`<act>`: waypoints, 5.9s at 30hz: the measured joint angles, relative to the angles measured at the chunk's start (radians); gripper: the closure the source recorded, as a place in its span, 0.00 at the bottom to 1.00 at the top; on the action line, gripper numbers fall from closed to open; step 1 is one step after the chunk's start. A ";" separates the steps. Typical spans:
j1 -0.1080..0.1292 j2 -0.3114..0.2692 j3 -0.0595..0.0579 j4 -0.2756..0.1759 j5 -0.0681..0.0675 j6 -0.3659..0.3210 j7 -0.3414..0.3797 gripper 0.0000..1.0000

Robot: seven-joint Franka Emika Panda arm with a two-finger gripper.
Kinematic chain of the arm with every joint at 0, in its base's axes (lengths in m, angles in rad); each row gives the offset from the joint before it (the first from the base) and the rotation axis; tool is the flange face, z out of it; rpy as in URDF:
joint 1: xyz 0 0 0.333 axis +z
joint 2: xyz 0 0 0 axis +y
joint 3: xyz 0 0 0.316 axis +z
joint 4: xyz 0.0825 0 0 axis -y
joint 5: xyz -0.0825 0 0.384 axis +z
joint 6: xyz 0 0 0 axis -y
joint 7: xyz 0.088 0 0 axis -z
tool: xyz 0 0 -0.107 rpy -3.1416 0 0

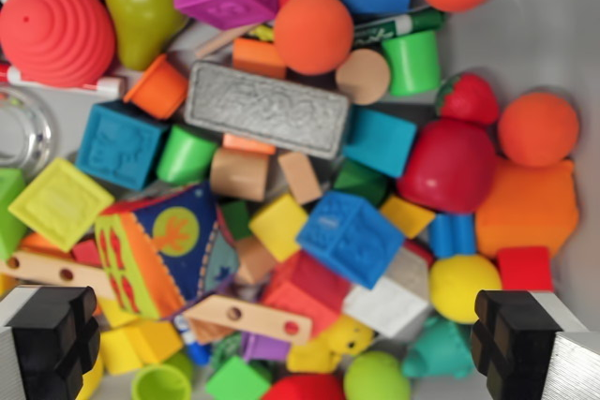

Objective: Pick an object from the bin

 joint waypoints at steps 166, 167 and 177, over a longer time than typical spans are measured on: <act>0.177 0.298 0.002 -0.284 -0.003 0.507 1.253 1.00; 0.177 0.298 0.002 -0.284 -0.003 0.507 1.253 1.00; 0.177 0.292 0.002 -0.284 -0.003 0.504 1.253 1.00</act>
